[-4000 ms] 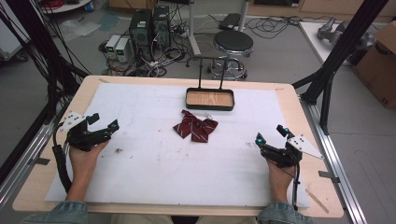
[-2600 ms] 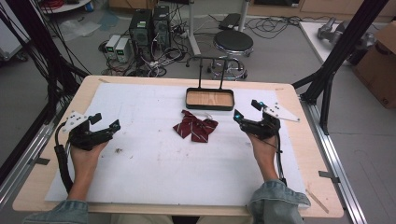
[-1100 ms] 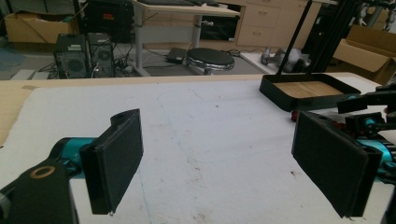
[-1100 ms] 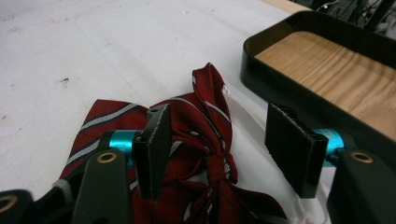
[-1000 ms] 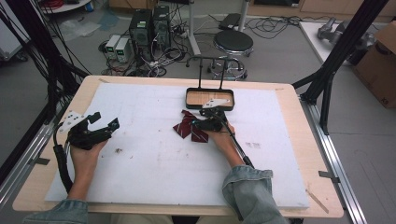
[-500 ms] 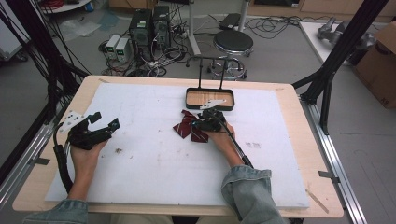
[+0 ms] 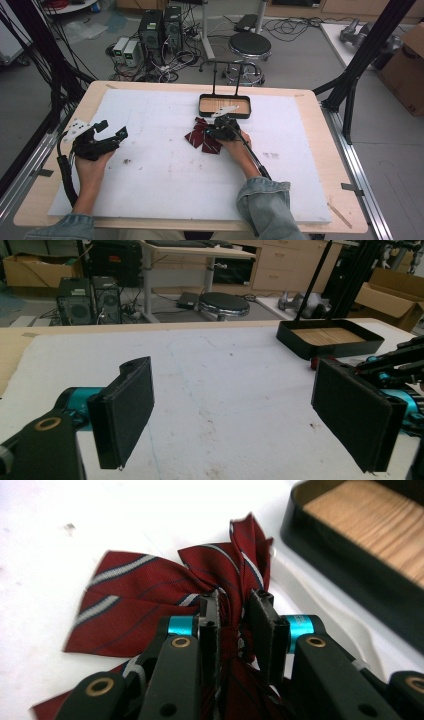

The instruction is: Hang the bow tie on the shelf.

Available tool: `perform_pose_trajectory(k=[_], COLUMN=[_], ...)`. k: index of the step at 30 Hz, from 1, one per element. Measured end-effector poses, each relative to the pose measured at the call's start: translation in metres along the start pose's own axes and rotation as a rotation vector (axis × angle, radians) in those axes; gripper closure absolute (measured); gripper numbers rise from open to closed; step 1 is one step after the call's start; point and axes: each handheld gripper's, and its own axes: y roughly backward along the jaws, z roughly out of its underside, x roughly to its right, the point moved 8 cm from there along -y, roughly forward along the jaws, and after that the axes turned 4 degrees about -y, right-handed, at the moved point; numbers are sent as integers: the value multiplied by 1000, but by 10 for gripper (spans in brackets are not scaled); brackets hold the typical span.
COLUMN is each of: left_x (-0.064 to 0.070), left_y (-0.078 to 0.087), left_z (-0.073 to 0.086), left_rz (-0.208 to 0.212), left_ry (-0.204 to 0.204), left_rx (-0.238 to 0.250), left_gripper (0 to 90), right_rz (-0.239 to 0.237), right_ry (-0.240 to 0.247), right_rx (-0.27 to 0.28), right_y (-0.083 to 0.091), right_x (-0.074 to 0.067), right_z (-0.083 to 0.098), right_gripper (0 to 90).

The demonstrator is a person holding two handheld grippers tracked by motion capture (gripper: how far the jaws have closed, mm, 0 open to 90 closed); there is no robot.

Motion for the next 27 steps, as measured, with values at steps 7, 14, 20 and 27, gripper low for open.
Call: perform_pose_trajectory(k=[7, 14, 20, 27], left_x=[0, 0, 0, 0], left_y=[0, 0, 0, 0], left_z=[0, 0, 1, 1], left_rz=[-4, -5, -4, -5], left_ry=[3, 2, 0, -2], left_rx=[4, 1, -1, -3], left_gripper=[176, 178, 180, 180], right_rz=[-7, -3, 1, 30], right_ry=[24, 12, -12, -15], right_rx=[90, 168, 225, 266], right_y=[23, 50, 72, 94], right_x=[-6, -3, 8, 20], right_z=[-19, -36, -42, -51], right_gripper=[756, 757, 757, 757])
